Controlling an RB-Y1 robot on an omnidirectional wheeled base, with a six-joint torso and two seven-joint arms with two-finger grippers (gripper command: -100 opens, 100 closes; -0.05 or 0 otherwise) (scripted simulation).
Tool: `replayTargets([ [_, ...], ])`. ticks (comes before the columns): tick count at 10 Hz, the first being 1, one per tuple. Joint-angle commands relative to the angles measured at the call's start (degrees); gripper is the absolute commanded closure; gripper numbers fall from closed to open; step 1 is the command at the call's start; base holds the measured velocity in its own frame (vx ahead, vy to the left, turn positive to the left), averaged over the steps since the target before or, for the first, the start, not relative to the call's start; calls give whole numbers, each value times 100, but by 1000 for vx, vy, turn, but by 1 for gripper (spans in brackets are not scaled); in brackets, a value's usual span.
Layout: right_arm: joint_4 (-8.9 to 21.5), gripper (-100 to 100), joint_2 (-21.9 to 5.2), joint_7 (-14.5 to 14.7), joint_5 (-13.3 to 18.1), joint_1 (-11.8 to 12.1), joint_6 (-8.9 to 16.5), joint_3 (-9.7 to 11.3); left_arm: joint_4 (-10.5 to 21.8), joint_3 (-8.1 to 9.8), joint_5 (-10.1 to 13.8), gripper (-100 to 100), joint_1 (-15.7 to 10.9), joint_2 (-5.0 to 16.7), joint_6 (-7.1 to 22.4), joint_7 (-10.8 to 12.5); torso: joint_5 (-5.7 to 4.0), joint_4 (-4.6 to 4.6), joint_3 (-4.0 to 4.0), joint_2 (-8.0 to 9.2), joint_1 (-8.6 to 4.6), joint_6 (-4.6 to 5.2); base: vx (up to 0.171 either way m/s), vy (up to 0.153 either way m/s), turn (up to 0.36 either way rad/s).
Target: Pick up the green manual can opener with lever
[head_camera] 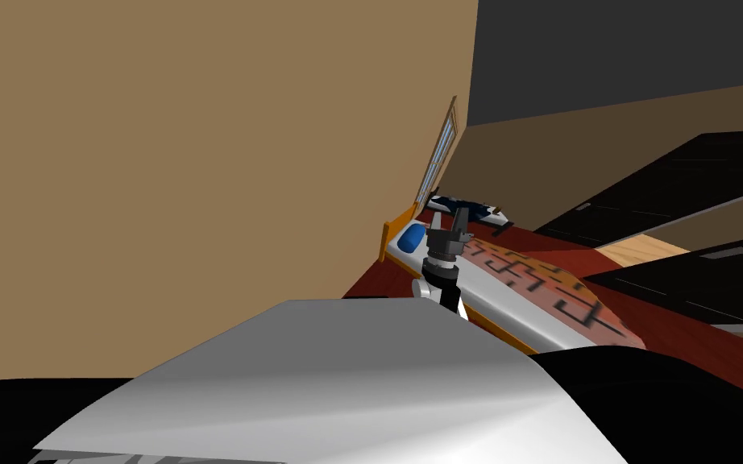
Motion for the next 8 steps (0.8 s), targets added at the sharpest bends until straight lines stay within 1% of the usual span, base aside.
replayTargets([
  [1,0,0,0,0,0,0,0,0,-23,-2,87,-100,19,-3,16,9,0,0,0,0,0,0,11,2,37],
  [3,-1,0,0,0,0,1,0,0,-23,-2,87,-100,19,-3,16,9,2,-8,-19,-32,5,-2,12,2,39],
  [7,0,0,0,0,0,1,0,0,-23,-2,87,-100,19,-3,16,9,1,-8,-18,-30,5,-1,2,0,6],
  [8,0,0,0,0,0,1,0,0,30,14,129,-100,-55,-162,147,-85,1,-7,-18,-29,5,0,-17,-3,-48],
])
